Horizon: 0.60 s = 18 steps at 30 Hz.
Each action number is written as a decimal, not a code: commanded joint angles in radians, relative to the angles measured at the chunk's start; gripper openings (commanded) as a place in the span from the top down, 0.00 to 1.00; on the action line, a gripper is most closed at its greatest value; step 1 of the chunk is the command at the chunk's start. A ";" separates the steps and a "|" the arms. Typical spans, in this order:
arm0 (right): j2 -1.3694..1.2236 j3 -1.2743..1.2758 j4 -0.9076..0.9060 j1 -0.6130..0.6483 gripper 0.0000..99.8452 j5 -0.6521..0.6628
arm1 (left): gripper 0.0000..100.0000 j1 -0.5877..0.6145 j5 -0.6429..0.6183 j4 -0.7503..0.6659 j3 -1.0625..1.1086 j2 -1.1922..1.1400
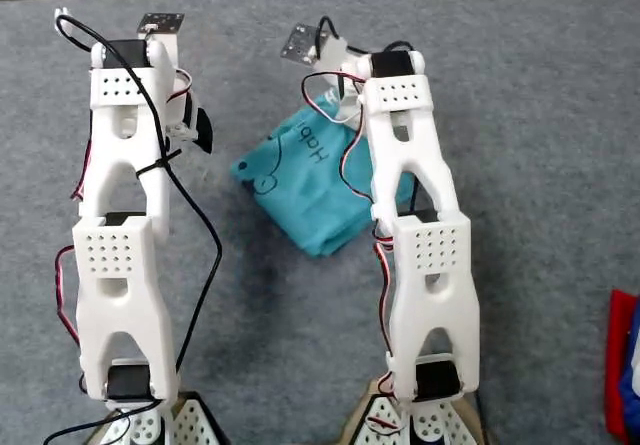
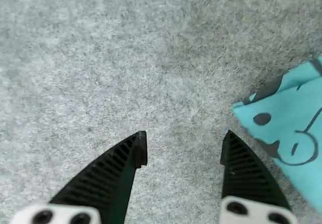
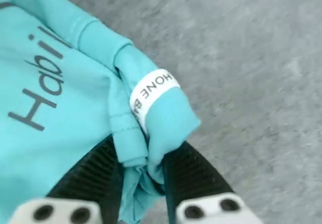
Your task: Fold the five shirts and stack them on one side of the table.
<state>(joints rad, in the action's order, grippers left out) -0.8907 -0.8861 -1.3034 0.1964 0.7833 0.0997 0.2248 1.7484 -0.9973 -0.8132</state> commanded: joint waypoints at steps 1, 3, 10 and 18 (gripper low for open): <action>0.004 -0.044 0.043 0.036 0.86 0.015 | 0.75 0.002 0.008 0.011 -0.041 0.021; 0.004 -0.044 0.041 0.053 0.76 0.015 | 0.75 0.000 0.008 0.011 -0.041 0.021; 0.024 -0.124 -0.044 0.058 0.59 -0.035 | 0.75 0.002 0.006 0.011 -0.041 0.021; 0.073 -0.455 -0.466 -0.008 0.59 -0.560 | 0.75 0.000 0.003 0.011 -0.041 0.021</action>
<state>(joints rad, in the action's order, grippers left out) -0.8907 -1.2037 -1.6303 0.2163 0.4427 0.0997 0.2248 1.7484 -0.9973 -0.8132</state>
